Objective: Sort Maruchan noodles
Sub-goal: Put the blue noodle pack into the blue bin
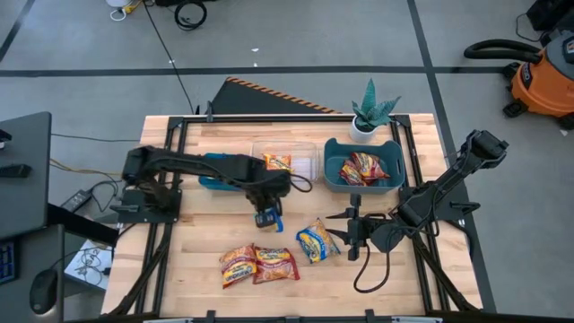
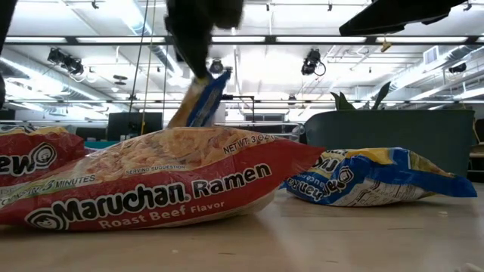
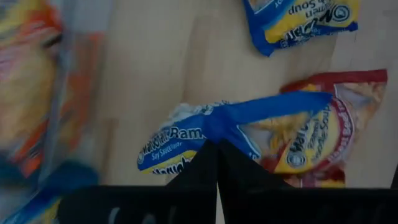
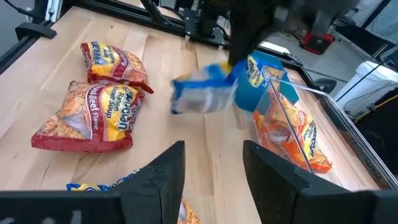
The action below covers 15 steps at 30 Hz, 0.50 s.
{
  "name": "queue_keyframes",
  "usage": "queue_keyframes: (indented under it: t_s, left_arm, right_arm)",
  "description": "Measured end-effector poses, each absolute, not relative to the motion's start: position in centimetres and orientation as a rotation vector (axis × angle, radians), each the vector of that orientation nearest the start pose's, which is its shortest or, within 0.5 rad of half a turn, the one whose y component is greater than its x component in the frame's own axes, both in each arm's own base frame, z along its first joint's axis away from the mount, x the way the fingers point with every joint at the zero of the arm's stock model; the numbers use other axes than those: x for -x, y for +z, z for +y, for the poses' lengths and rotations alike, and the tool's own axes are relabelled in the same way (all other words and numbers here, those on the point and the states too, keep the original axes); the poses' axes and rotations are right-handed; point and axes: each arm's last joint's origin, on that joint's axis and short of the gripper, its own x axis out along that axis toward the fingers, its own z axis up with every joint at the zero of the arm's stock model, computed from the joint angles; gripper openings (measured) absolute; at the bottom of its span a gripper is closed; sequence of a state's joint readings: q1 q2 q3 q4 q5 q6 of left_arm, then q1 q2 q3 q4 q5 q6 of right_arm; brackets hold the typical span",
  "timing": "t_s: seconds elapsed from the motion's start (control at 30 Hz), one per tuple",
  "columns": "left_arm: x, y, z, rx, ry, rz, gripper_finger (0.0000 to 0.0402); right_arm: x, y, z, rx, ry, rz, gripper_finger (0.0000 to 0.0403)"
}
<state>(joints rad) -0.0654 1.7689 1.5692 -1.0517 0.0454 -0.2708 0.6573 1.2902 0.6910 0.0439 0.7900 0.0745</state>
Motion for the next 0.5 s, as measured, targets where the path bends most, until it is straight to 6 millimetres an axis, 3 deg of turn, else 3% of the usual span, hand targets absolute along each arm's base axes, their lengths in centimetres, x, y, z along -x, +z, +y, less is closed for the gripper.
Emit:
queue_keyframes:
  t_s: [0.27, 0.5]
  left_arm:
    - [-29.9, 32.5, -2.0, 0.208, 0.257, 1.294, 0.0001]
    - [-25.9, 34.4, 0.1, 0.075, 0.501, 1.380, 0.0001]
  right_arm:
    - [-21.7, 22.3, 14.2, 0.307, -0.140, 0.406, 0.0167]
    - [-21.8, 22.4, 14.2, 0.303, -0.134, 0.396, 0.0167]
